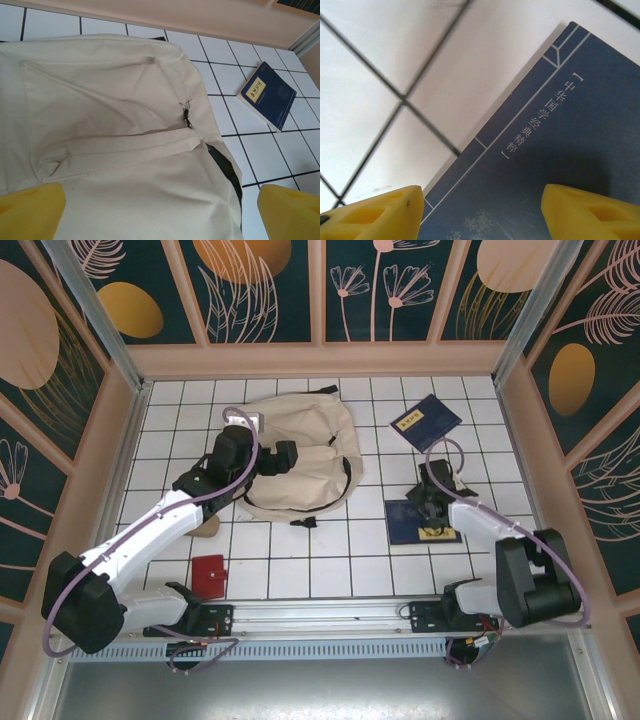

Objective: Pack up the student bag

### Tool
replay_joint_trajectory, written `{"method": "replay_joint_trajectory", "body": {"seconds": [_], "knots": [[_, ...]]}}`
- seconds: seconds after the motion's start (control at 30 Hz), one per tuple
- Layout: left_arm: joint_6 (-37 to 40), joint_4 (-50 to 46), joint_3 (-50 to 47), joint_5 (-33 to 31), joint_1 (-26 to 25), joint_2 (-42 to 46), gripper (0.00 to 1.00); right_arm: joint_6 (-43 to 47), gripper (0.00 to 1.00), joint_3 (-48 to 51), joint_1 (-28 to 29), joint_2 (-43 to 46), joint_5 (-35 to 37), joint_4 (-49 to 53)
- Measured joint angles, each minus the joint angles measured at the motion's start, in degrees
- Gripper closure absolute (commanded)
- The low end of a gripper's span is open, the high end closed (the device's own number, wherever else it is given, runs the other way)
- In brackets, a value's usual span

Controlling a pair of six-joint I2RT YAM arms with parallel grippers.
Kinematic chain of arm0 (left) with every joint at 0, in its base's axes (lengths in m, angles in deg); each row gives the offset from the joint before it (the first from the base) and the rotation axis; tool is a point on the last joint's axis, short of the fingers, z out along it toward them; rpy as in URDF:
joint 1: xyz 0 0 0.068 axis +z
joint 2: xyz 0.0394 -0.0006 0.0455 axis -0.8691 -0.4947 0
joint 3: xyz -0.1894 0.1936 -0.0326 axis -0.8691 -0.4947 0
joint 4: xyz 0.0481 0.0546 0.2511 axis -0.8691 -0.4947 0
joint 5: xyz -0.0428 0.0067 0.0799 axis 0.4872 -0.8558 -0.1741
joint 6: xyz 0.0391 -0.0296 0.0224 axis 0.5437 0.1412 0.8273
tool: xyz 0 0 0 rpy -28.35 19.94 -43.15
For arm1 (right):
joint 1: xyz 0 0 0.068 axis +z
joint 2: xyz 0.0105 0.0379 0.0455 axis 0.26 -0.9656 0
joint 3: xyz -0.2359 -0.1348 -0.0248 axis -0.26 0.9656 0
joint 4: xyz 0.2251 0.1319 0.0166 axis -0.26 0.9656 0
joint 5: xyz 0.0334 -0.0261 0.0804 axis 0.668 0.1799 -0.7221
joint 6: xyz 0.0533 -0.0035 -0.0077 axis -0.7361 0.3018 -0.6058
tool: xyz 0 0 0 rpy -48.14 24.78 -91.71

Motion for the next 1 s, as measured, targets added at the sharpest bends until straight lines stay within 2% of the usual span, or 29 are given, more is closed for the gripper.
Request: {"method": "replay_joint_trajectory", "body": {"seconds": [0.13, 0.27, 0.53, 0.7, 1.0], "knots": [[0.33, -0.04, 0.0, 0.26, 0.0, -0.79, 0.01, 6.69, 0.36, -4.85, 0.83, -5.88, -1.88, -2.36], [0.39, -0.11, 0.0, 0.44, 0.0, -1.27, 0.02, 11.06, 0.36, -10.78, 2.62, -9.68, -1.2, 0.24], [1.25, -0.26, 0.0, 0.35, 0.0, -2.14, 0.01, 13.53, 0.37, -21.94, 10.51, -13.4, -3.58, 2.69], [1.73, -0.28, 0.0, 0.15, 0.0, -2.32, 0.02, 12.76, 0.37, -22.43, 14.91, -16.68, -5.79, 4.74], [1.9, -0.46, 0.0, 0.04, 0.0, -3.96, 0.01, 10.6, 0.37, -19.43, 15.91, -18.1, -6.51, 7.41]]}}
